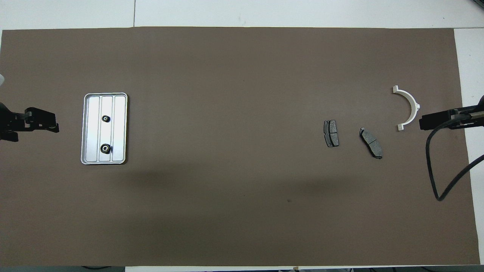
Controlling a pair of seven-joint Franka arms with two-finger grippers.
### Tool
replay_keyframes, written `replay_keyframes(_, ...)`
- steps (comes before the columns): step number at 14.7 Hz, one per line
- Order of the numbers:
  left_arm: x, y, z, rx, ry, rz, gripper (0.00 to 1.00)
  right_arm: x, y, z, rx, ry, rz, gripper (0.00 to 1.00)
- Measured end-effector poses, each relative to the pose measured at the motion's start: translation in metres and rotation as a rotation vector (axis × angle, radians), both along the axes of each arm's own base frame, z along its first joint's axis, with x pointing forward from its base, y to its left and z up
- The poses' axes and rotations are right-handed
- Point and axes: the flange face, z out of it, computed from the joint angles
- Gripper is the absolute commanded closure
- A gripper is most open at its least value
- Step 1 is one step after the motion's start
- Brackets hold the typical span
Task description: Pick bearing gear from pile to tray
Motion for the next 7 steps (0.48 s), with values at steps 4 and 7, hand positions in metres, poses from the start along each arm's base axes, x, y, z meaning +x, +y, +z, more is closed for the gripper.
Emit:
replay_keyframes(4,0.0008,-0.0064,0.0098,-0.010,-0.017,-0.023,0.00,0.0000,0.0000,0.0000,0.000,0.000,0.000,0.00)
replay_keyframes(7,0.0007,-0.0075,0.0100,-0.011,-0.016,-0.026,0.00,0.0000,0.0001,0.0000,0.000,0.000,0.000,0.00)
